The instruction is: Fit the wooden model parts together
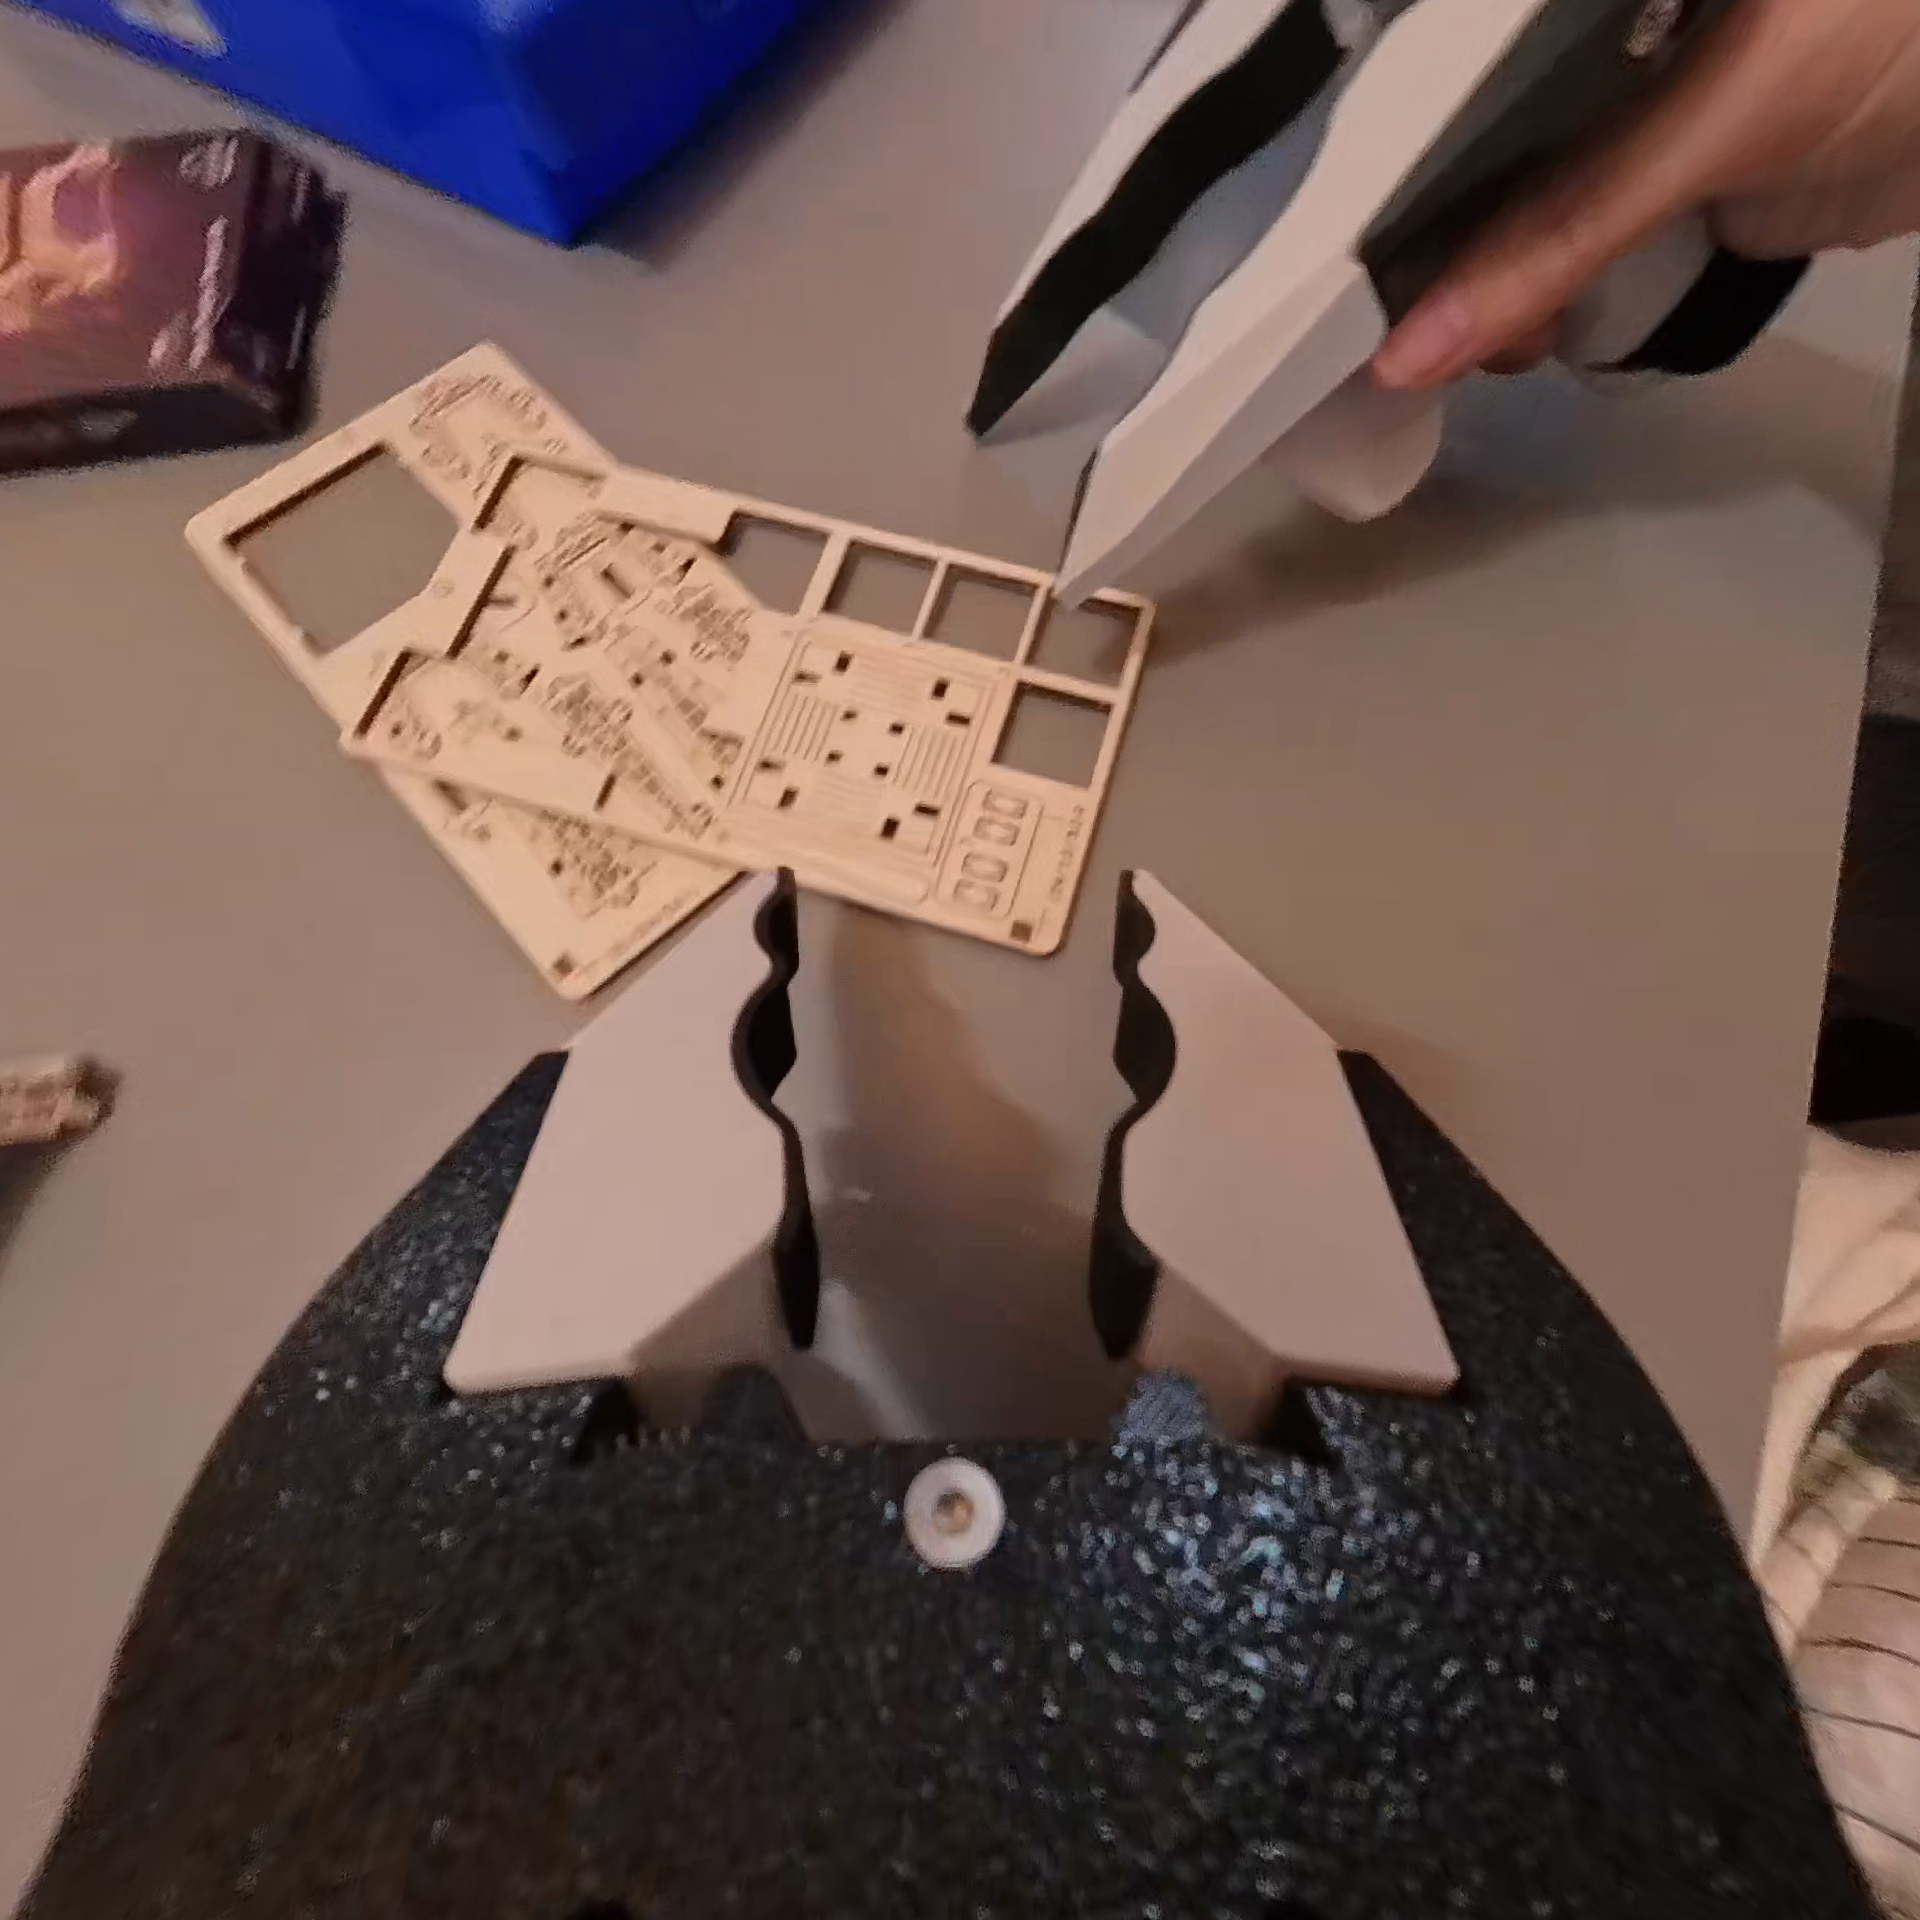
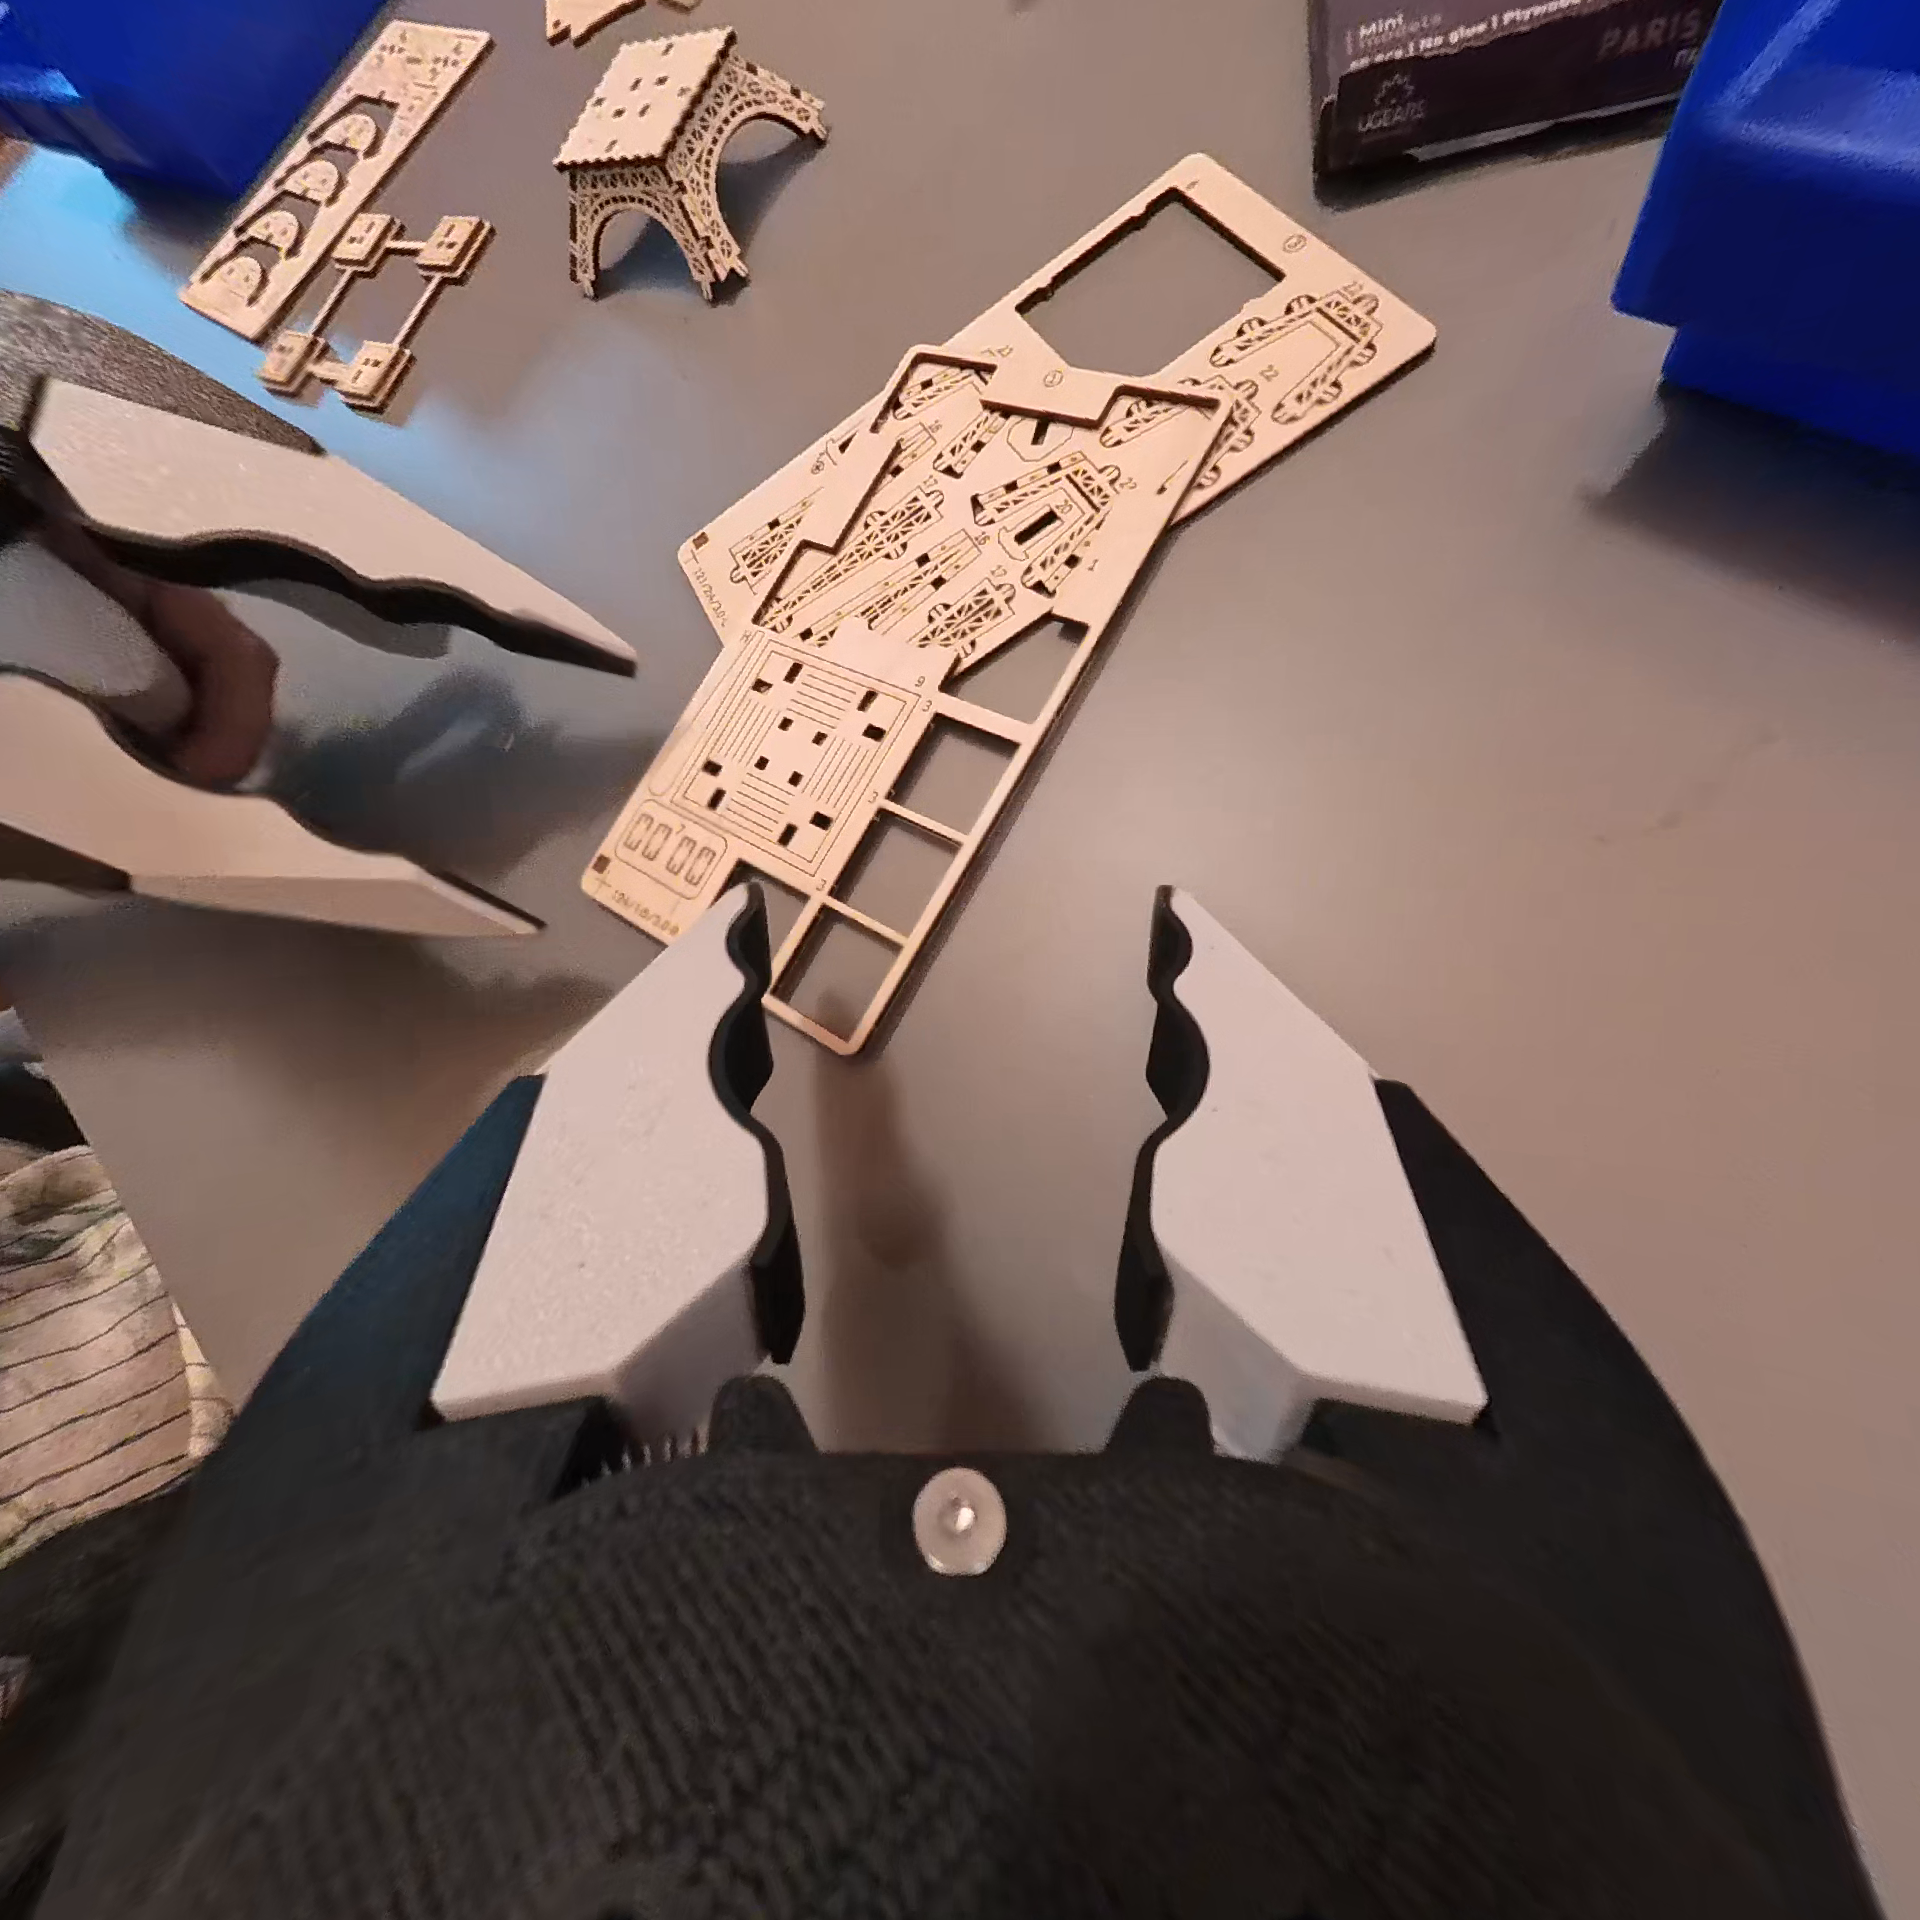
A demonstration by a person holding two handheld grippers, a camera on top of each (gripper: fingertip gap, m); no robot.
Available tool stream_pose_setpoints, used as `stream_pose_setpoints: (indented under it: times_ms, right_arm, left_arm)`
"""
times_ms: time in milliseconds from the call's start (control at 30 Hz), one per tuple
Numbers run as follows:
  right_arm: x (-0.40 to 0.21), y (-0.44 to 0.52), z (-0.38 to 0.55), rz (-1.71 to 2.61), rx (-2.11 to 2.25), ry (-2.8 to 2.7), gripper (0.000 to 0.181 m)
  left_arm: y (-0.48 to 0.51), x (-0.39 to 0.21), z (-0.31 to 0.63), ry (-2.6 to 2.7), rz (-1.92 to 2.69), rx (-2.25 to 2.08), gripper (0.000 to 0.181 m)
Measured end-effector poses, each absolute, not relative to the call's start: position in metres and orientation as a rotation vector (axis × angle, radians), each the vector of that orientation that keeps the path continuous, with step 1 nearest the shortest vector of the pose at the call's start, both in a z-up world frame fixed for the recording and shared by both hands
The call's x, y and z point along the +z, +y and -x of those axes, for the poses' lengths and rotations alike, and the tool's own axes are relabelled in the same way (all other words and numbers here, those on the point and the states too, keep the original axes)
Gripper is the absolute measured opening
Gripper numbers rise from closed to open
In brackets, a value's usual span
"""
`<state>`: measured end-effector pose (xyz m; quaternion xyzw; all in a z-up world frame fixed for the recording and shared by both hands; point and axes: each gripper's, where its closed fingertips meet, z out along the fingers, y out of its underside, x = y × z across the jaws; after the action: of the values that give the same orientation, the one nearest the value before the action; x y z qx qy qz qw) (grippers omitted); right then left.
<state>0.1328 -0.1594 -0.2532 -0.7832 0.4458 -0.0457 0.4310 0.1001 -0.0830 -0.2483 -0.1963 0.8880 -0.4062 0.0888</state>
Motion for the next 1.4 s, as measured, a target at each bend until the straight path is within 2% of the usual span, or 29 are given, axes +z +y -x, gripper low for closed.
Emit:
stream_pose_setpoints:
  times_ms: [33,367,500,733,1000,1133,1300,1400]
  right_arm:
    - [-0.253,-0.16,-0.134,1.955,-0.13,1.116,0.072]
    - [-0.258,-0.152,-0.135,1.961,-0.109,1.213,0.045]
    - [-0.263,-0.147,-0.136,1.958,-0.082,1.22,0.016]
    - [-0.262,-0.15,-0.14,1.969,-0.116,1.166,0.004]
    - [-0.201,-0.153,-0.147,1.756,-0.252,0.993,0.001]
    - [-0.156,-0.15,-0.143,1.54,-0.221,0.898,0.001]
    - [-0.146,-0.147,-0.142,1.404,-0.12,0.876,0.002]
    - [-0.144,-0.141,-0.144,1.367,-0.107,0.86,0.002]
  left_arm:
    - [-0.076,-0.249,-0.102,2.64,0.653,-1.191,0.058]
    - [-0.08,-0.258,-0.097,2.684,1.02,-1.36,0.058]
    - [-0.091,-0.258,-0.095,2.695,1.006,-1.397,0.055]
    - [-0.087,-0.255,-0.093,2.669,1.027,-1.482,0.05]
    - [-0.075,-0.248,-0.103,2.593,1.197,-1.607,0.052]
    - [-0.089,-0.232,-0.099,2.582,1.211,-1.862,0.059]
    - [-0.103,-0.189,-0.096,2.401,1.061,-2.295,0.055]
    - [-0.099,-0.171,-0.094,2.311,1.065,-2.473,0.03]
